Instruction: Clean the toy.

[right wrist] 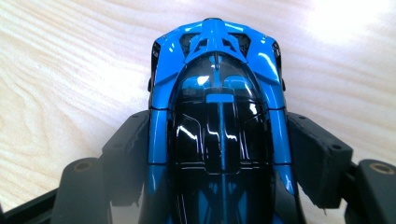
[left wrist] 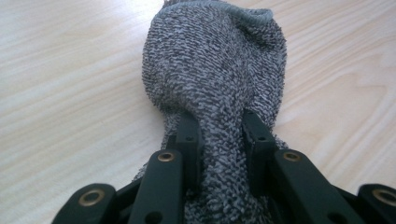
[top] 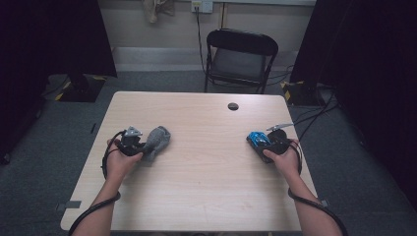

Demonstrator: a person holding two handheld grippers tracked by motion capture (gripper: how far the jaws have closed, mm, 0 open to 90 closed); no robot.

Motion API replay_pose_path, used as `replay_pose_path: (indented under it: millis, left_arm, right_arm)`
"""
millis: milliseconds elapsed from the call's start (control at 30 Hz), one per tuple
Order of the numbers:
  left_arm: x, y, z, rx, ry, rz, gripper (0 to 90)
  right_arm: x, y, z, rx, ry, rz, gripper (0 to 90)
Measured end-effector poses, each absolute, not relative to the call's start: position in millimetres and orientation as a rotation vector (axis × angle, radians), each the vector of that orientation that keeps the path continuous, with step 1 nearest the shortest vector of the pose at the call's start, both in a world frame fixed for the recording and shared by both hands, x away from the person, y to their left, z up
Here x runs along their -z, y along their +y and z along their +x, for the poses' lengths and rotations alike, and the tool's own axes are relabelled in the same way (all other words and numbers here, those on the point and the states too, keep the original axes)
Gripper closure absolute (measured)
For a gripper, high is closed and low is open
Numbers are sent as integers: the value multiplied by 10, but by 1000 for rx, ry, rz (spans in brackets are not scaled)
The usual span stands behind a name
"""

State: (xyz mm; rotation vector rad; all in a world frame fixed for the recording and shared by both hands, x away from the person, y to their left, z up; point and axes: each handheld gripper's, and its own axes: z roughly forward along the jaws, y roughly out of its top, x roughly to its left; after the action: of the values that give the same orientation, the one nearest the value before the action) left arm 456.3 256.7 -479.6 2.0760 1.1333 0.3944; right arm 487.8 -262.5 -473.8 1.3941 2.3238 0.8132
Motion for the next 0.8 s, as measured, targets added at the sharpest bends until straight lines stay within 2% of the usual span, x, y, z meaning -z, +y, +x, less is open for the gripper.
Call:
replay_pose_path:
  millis: [800]
  left_arm:
    - [4829,2556,4601,-393,1131,2079,700]
  right_arm:
    - [4842,-2637,4909,-811,2311,1375,284]
